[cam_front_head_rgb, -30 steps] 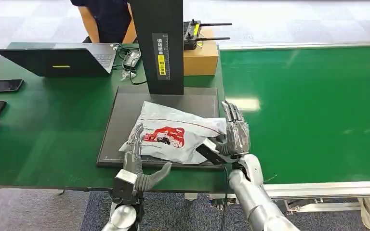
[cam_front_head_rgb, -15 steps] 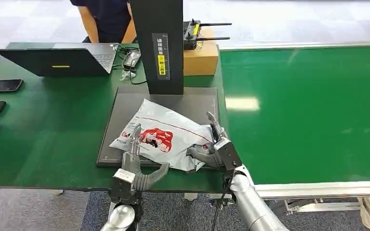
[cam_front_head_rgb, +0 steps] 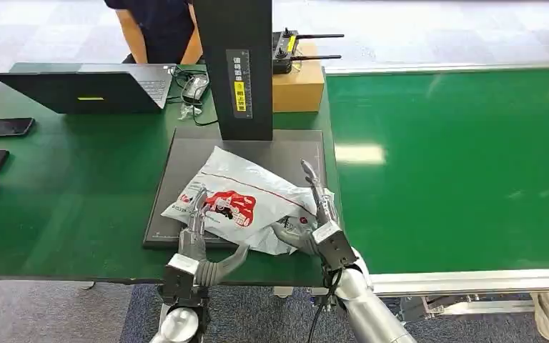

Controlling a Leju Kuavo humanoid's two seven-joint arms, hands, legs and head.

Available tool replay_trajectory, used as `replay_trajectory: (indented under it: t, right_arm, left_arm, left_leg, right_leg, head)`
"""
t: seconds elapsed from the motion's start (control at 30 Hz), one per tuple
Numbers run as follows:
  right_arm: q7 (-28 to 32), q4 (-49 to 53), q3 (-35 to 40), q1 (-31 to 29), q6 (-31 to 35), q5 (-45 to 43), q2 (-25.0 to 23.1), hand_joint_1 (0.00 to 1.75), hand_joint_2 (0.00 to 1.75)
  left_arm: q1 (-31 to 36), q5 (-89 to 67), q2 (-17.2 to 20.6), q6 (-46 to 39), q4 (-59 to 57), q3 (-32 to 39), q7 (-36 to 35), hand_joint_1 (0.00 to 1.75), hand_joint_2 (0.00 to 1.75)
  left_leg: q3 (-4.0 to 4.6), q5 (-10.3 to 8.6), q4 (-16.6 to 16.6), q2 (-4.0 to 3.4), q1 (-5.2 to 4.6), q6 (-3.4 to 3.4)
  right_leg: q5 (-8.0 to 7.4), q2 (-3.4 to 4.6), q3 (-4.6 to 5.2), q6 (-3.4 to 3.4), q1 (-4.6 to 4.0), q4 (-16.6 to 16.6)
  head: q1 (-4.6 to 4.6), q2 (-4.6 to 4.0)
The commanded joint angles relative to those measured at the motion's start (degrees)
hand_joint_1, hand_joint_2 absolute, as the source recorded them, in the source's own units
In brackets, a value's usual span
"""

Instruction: Moved the parcel from conveyor to table for the left to box.

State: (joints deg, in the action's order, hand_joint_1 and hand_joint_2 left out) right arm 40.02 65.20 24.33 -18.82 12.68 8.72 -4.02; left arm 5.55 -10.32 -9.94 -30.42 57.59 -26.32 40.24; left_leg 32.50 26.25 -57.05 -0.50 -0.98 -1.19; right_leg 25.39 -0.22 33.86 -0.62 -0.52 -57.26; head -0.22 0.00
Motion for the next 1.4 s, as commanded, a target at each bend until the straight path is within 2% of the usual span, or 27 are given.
replay_trajectory:
  t: [0.03,0.2,0.33,0.47,0.67,0.93,1.1,1.4]
  right_arm:
    - [-0.02,9.41,2.29,3.28,1.72,-2.2,2.54,0.0,1.75]
    - [-0.02,10.21,2.04,6.53,6.99,1.6,2.19,0.0,1.75]
    - [-0.02,5.44,2.75,8.07,10.56,7.81,1.05,0.0,1.75]
    - [-0.76,2.95,2.33,8.96,10.01,10.05,-0.74,0.0,1.75]
    - [-1.18,5.2,0.37,11.6,7.94,11.86,-2.01,0.0,1.75]
    - [-1.44,5.66,-1.35,12.04,6.65,13.3,-3.08,0.0,1.75]
    - [-0.02,9.46,-4.58,14.0,5.82,12.87,-4.55,0.0,1.75]
    - [-0.02,18.07,-6.02,17.31,7.4,9.79,-4.17,0.0,1.75]
  left_arm:
    - [0.45,-0.18,1.34,0.38,-0.11,1.03,-0.24,0.0,1.75]
    - [0.49,-0.21,1.34,0.36,-0.05,1.15,-0.24,0.0,1.75]
    - [0.59,-0.39,1.32,0.36,-0.07,1.41,-0.24,0.0,1.75]
    - [0.59,-1.07,1.2,0.82,-0.21,1.88,-0.24,0.0,1.75]
    - [0.65,-2.24,0.7,0.38,-0.63,2.82,-0.24,0.0,1.75]
    - [0.09,-3.07,0.4,0.66,-0.77,3.64,-0.24,0.0,1.75]
    - [-0.14,-4.49,-0.21,1.85,-0.8,5.07,-0.24,0.0,1.75]
    - [-0.27,-5.52,-0.59,2.51,-1.23,5.68,-0.24,0.0,1.75]
  left_leg:
    - [-0.16,0.01,0.07,0.12,0.07,0.19]
    - [-0.16,0.01,0.09,0.14,0.06,0.16]
    - [-0.17,0.0,0.1,0.12,0.05,0.14]
    - [-0.27,0.01,0.18,0.04,0.09,0.21]
    - [-0.21,0.0,0.16,0.1,0.07,0.18]
    - [-0.15,0.01,0.1,0.06,0.04,0.14]
    - [-0.14,0.02,0.09,0.08,0.04,0.16]
    - [-0.16,0.03,0.09,0.16,0.06,0.19]
  right_leg:
    - [0.03,-0.06,-0.2,0.11,-0.03,0.1]
    - [0.03,-0.09,-0.2,0.08,-0.03,0.1]
    - [0.02,-0.07,-0.2,0.07,-0.03,0.11]
    - [0.0,0.04,-0.29,0.09,-0.05,0.19]
    - [0.02,-0.04,-0.24,0.08,-0.04,0.15]
    - [0.02,-0.01,-0.17,0.07,-0.02,0.09]
    - [0.04,-0.03,-0.15,0.09,-0.01,0.07]
    - [0.07,-0.09,-0.2,0.12,-0.02,0.09]
  head:
    - [0.0,0.0]
    - [0.0,0.0]
    - [0.0,0.0]
    - [-0.02,0.0]
    - [0.0,0.0]
    - [0.0,0.0]
    - [0.0,0.0]
    - [0.0,0.0]
